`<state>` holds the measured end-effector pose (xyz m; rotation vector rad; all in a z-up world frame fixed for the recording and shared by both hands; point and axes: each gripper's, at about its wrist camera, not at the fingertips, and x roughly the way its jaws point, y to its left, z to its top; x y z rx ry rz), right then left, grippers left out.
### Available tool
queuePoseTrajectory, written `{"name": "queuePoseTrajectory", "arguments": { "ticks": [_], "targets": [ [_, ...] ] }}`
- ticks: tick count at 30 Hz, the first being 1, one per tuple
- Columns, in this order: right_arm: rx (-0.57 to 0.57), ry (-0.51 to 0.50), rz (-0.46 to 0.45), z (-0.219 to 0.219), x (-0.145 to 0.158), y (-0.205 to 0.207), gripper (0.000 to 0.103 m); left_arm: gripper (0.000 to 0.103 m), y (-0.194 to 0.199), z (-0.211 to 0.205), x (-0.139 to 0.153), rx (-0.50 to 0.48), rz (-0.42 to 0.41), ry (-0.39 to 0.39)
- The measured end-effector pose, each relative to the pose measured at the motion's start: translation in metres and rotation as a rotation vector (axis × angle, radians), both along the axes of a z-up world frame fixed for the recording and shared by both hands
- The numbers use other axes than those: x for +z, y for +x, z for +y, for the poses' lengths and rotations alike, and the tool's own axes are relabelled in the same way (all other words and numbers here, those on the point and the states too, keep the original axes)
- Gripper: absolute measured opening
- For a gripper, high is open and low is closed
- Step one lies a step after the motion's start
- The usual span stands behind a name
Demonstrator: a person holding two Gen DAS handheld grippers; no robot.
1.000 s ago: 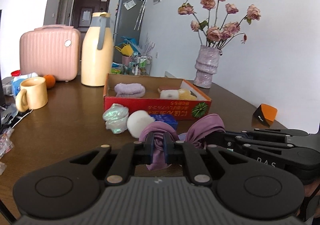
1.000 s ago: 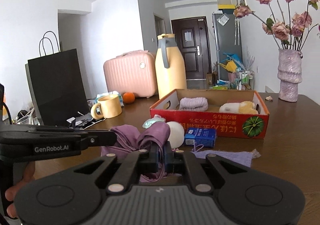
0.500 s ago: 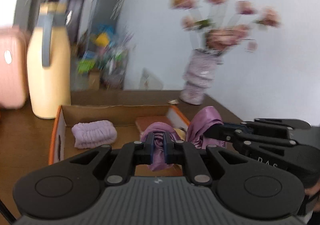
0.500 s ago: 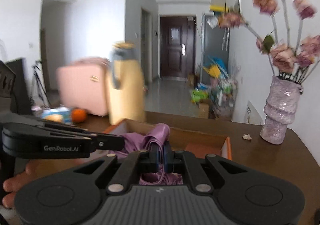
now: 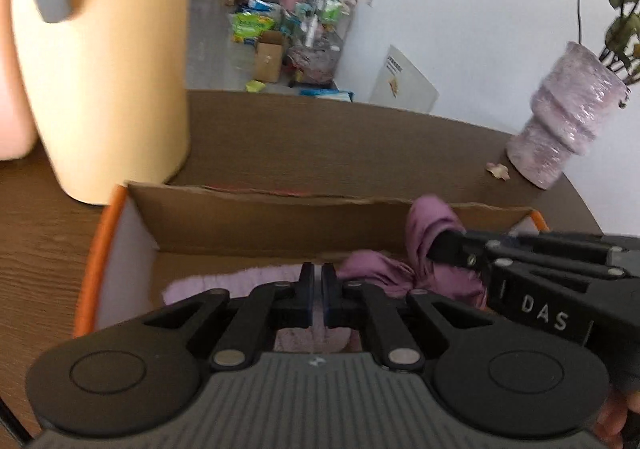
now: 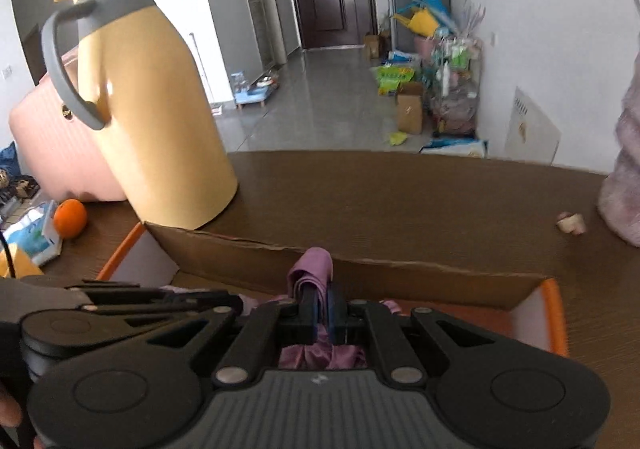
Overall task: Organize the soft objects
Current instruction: 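Carry the purple bow into the box and lower it to the bottom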
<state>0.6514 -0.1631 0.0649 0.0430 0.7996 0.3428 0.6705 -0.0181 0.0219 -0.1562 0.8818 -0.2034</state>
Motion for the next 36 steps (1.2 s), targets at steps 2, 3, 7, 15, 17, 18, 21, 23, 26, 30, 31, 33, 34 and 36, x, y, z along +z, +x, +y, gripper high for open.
{"name": "queuePoseTrajectory", "arguments": {
  "ticks": [2,3,7,15,17,18,21,23,26,30,31,33,34,36],
  "targets": [
    [-0.012,0.011,0.004,-0.001,-0.005,0.005,0.005,0.005,0.001,0.006,0.006,0.026,-0.030,0.022],
    [-0.009,0.035,0.010,-0.002,-0.007,0.005,0.005,0.005,0.001,0.008,0.009,0.032,-0.040,0.019],
    [0.009,0.058,0.060,-0.002,-0.013,0.009,0.008,0.010,-0.006,0.010,0.015,0.018,-0.046,0.024],
    [0.003,-0.065,-0.051,-0.013,0.045,-0.044,0.053,0.026,-0.049,0.014,0.064,0.014,-0.114,0.066],
    [-0.001,-0.079,-0.081,-0.021,0.062,-0.064,0.053,0.026,-0.070,0.016,0.084,0.010,-0.153,0.086],
    [-0.002,-0.079,-0.095,-0.026,0.071,-0.076,0.053,0.028,-0.082,0.017,0.093,0.007,-0.173,0.096],
    [-0.020,-0.085,-0.138,-0.040,0.095,-0.113,0.053,0.031,-0.117,0.018,0.119,0.002,-0.221,0.134],
    [-0.033,-0.083,-0.168,-0.048,0.110,-0.138,0.054,0.036,-0.141,0.019,0.134,0.002,-0.252,0.153],
    [-0.045,-0.079,-0.222,-0.060,0.127,-0.179,0.059,0.045,-0.178,0.020,0.153,0.003,-0.309,0.160],
    [-0.040,-0.070,-0.286,-0.069,0.133,-0.226,0.068,0.056,-0.228,0.018,0.163,0.026,-0.382,0.192],
    [-0.048,-0.057,-0.313,-0.072,0.133,-0.240,0.068,0.072,-0.245,0.015,0.162,0.032,-0.421,0.205],
    [-0.069,-0.032,-0.375,-0.077,0.129,-0.267,0.076,0.084,-0.276,0.012,0.156,0.060,-0.508,0.221],
    [-0.079,-0.025,-0.405,-0.079,0.126,-0.279,0.078,0.084,-0.293,0.010,0.151,0.071,-0.548,0.231],
    [-0.097,-0.021,-0.469,-0.082,0.116,-0.310,0.082,0.087,-0.322,0.008,0.140,0.080,-0.591,0.234]
  ]
}}
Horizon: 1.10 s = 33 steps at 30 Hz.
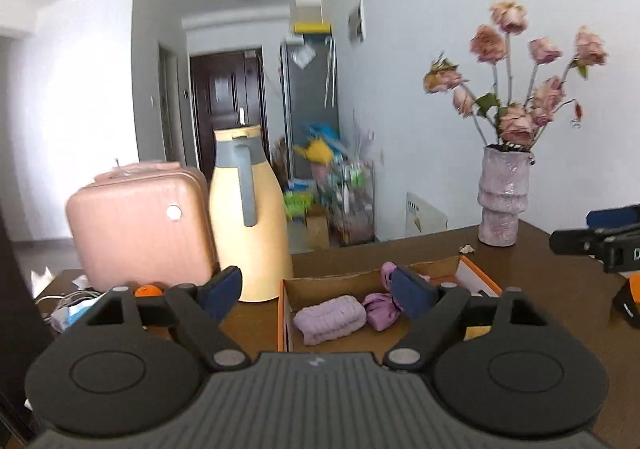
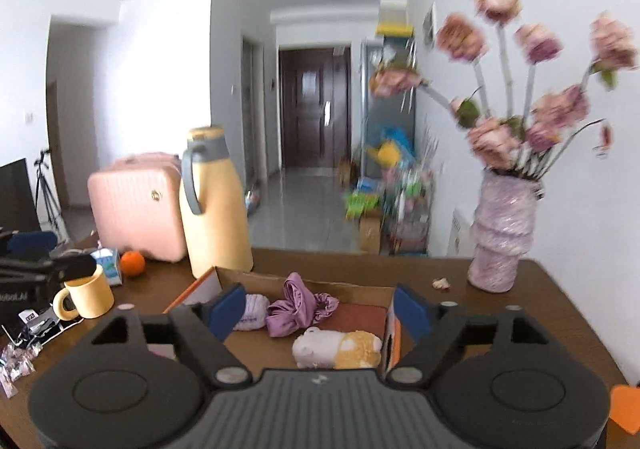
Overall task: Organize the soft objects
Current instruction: 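Carry the purple bow into the box and lower it to the bottom, then move both grippers to the blue plush monster on the table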
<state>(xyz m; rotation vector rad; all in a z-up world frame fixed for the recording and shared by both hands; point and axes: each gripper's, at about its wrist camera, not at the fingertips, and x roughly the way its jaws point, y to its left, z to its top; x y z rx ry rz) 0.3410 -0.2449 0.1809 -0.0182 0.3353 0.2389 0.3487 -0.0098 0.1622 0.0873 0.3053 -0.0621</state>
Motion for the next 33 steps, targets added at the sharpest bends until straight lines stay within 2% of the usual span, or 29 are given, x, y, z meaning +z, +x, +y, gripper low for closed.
{"name": "queuePoseTrajectory", "arguments": {
  "ticks": [3,8,12,15,17,19,23,26,27,28,29,31,33],
  "targets": [
    [-0.010,0.011,-0.069,-0.004,-0.021,-0.050,0.084,0.091,-0.045,0.000,-0.021,0.018,-0.044,-0.025],
    [0.003,0.048,-0.128,-0.006,-0.068,-0.134,0.087,0.099,-0.126,0.000,-0.056,0.012,-0.124,-0.006],
    [0.040,0.066,-0.136,-0.005,-0.108,-0.191,0.089,0.099,-0.176,0.002,-0.083,-0.008,-0.107,-0.004],
    [0.064,0.070,-0.069,-0.007,-0.138,-0.221,0.089,0.102,-0.208,0.007,-0.104,-0.007,-0.069,-0.017],
    [0.079,0.094,-0.025,-0.009,-0.153,-0.235,0.089,0.102,-0.222,0.010,-0.119,-0.030,-0.014,-0.020],
    [0.085,0.092,-0.001,-0.011,-0.164,-0.243,0.089,0.102,-0.225,0.006,-0.128,-0.035,0.029,-0.006],
    [0.067,0.056,0.003,-0.010,-0.169,-0.238,0.087,0.102,-0.215,0.000,-0.131,-0.040,0.049,-0.008],
    [0.065,0.088,0.020,-0.012,-0.173,-0.230,0.085,0.102,-0.209,-0.008,-0.132,-0.066,0.057,-0.022],
    [0.066,0.119,0.038,-0.014,-0.176,-0.224,0.080,0.101,-0.203,-0.012,-0.134,-0.081,0.075,-0.034],
    [0.071,0.143,0.056,-0.015,-0.178,-0.220,0.076,0.097,-0.197,-0.016,-0.135,-0.102,0.094,-0.050],
    [0.076,0.168,0.079,-0.017,-0.181,-0.213,0.068,0.093,-0.190,-0.021,-0.136,-0.122,0.111,-0.065],
    [0.078,0.203,0.116,-0.021,-0.186,-0.198,0.059,0.073,-0.174,-0.032,-0.140,-0.173,0.160,-0.090],
    [0.078,0.211,0.150,-0.022,-0.192,-0.183,0.053,0.060,-0.158,-0.041,-0.144,-0.213,0.201,-0.109]
  ]
}}
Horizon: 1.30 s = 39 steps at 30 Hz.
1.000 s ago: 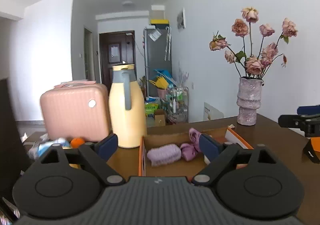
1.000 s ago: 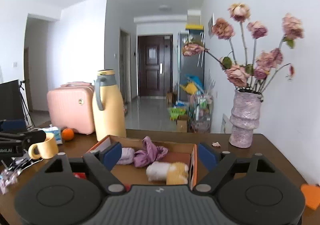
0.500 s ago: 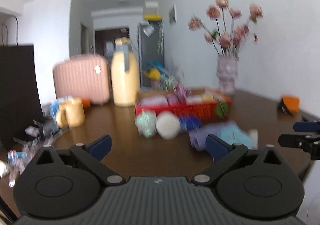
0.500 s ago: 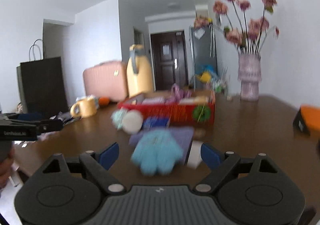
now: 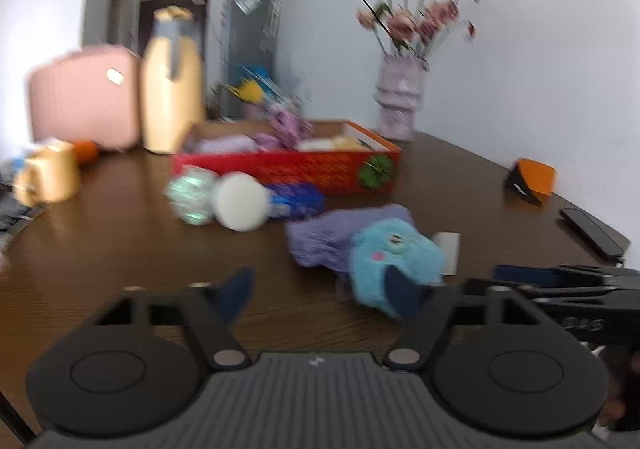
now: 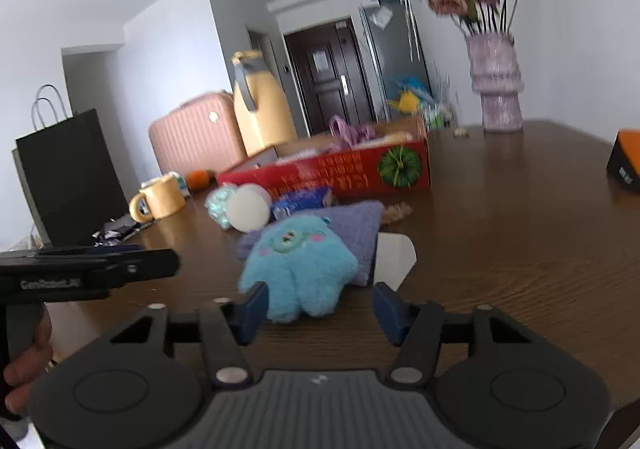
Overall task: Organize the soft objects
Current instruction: 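Move both grippers to the blue plush monster on the table, then grasp the blue plush monster with the left gripper while the right gripper grips it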
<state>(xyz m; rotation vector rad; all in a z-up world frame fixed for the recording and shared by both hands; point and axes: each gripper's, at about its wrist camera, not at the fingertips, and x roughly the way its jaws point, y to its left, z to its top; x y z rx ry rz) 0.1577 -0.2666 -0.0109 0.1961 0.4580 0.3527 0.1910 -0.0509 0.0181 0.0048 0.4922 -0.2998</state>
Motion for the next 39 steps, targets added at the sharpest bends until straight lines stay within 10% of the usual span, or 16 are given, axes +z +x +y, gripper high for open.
{"name": "queuePoseTrajectory", "arguments": {
  "ticks": [11,21,32,39],
  "targets": [
    [0.004,0.156,0.133,-0.001,-0.015,0.059,0.040,0.026,0.067,-0.016,-0.026,-0.130,0.188,-0.167],
    [0.017,0.175,0.121,0.008,-0.016,0.063,0.024,0.005,0.067,-0.011,-0.026,-0.158,0.186,-0.199],
    [0.177,0.143,0.110,0.035,-0.003,0.028,0.017,0.009,0.022,0.016,-0.010,-0.137,0.135,-0.177],
    [0.160,0.127,0.167,0.050,-0.011,0.030,0.023,0.044,0.016,0.051,-0.025,-0.002,0.190,-0.183]
  ]
}}
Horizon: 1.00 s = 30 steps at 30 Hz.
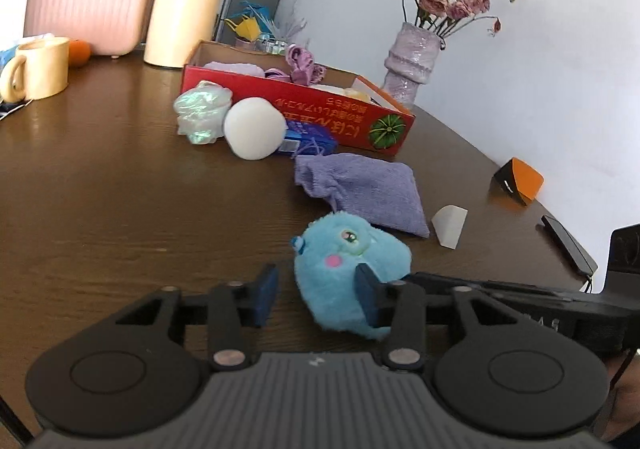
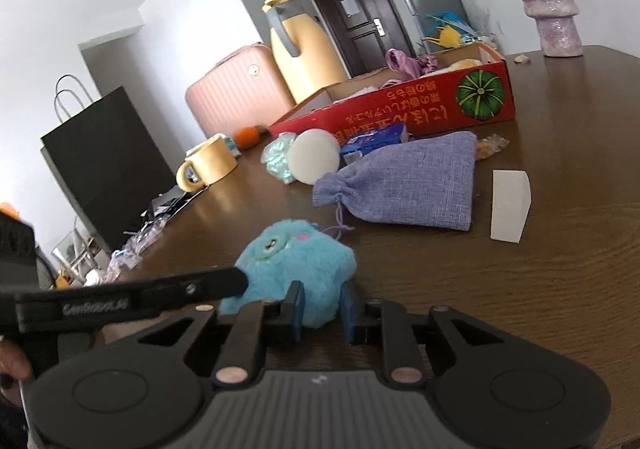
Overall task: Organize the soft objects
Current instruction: 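Grasp the blue plush monster with the left gripper while the right gripper grips it, then carry the blue plush monster into the box and open both grippers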
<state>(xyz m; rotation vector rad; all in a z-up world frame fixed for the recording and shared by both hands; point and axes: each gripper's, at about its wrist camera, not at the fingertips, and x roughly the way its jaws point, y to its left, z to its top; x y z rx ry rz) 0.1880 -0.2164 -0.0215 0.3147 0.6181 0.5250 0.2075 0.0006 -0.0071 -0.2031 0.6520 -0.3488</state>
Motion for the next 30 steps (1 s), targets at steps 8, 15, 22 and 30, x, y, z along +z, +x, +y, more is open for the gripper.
{"name": "queuePoseTrajectory", "arguments": {
  "ticks": [8,15,22,30],
  "targets": [
    [-0.037,0.038,0.004,0.000,0.002,0.008,0.042,0.042,0.011,0.010,-0.009,-0.031,0.054,-0.115],
    [-0.032,0.032,0.025,0.010,-0.004,0.014,0.026,0.026,0.016,0.010,-0.012,-0.057,0.067,-0.166],
    [-0.031,0.020,-0.002,0.011,0.010,0.006,0.025,0.024,0.008,0.011,-0.002,-0.059,0.035,-0.182],
    [-0.028,0.004,-0.111,0.023,0.095,0.106,0.025,0.024,0.112,0.026,0.078,-0.052,-0.050,-0.218]
  ]
}}
